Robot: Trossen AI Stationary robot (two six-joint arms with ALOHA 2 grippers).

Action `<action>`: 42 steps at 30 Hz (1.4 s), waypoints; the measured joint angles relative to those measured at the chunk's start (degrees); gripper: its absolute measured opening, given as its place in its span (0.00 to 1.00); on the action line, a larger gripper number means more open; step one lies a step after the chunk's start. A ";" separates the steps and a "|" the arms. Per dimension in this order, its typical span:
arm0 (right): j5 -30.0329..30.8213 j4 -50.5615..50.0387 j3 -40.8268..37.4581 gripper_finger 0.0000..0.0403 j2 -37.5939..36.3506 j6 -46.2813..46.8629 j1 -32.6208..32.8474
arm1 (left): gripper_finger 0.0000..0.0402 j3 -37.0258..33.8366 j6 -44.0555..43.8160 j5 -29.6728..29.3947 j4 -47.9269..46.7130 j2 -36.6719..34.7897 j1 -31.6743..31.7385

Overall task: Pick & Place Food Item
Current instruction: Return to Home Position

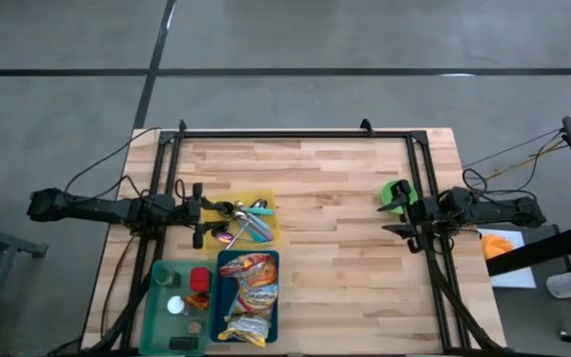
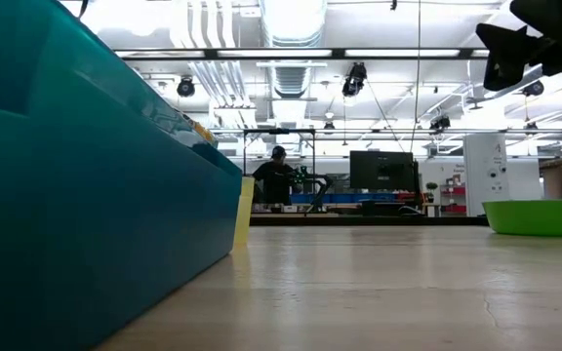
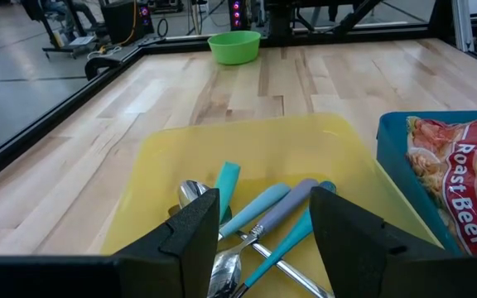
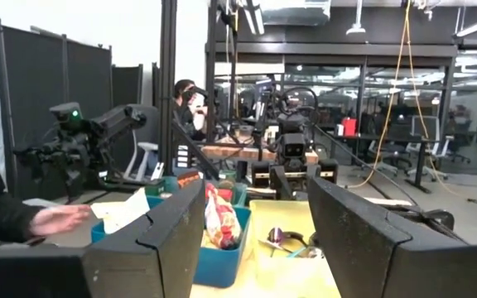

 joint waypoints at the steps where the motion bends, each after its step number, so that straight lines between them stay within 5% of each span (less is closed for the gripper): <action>1: 0.00 0.02 0.00 0.53 0.00 -0.58 0.00 | 0.47 0.00 0.01 0.00 -0.02 0.00 -0.02; 42: -0.07 -0.39 0.00 0.53 0.50 -0.58 0.00 | 0.47 0.00 -0.01 0.00 0.00 0.00 0.00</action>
